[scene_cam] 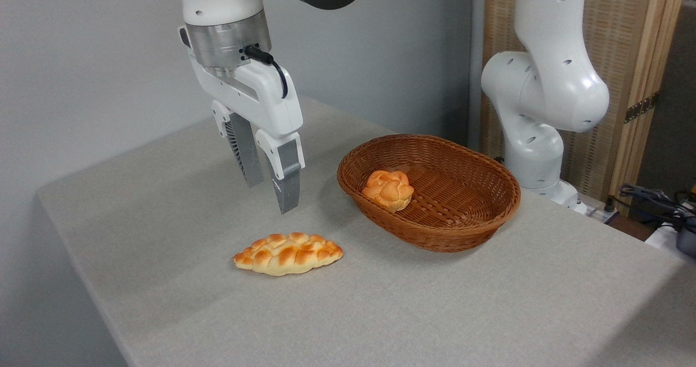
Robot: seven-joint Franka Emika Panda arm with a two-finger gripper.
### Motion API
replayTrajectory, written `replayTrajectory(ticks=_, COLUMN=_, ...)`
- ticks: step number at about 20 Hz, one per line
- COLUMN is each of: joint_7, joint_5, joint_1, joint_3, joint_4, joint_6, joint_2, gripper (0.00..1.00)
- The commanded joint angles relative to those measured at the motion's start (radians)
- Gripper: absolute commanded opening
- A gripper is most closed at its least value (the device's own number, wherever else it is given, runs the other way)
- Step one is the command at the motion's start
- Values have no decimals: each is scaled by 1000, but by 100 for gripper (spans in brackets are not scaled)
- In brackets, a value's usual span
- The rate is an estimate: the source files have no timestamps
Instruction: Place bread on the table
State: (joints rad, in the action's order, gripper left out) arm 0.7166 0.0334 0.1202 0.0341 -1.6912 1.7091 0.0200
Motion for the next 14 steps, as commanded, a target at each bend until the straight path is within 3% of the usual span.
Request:
replayTrajectory(ticks=1, joint_7=-19, joint_5=-4, joint_1=7, joint_3=0, joint_4=-2, joint_6=-26, joint_2=-11, gripper=100)
replayTrajectory(ticks=4, joint_7=-19, joint_5=-6, joint_1=18, joint_3=-11, joint_4=-19, joint_6=-25, joint_2=-18, gripper=100)
replayTrajectory(ticks=7, joint_7=-11, joint_5=-4, joint_1=21, joint_3=-13, joint_4=-102, joint_6=-22, joint_2=-86, gripper=100)
replayTrajectory(ticks=14, joint_7=-9, joint_5=-6, joint_1=105, joint_3=-11, joint_4=-352, joint_6=-22, joint_2=-259, gripper=100)
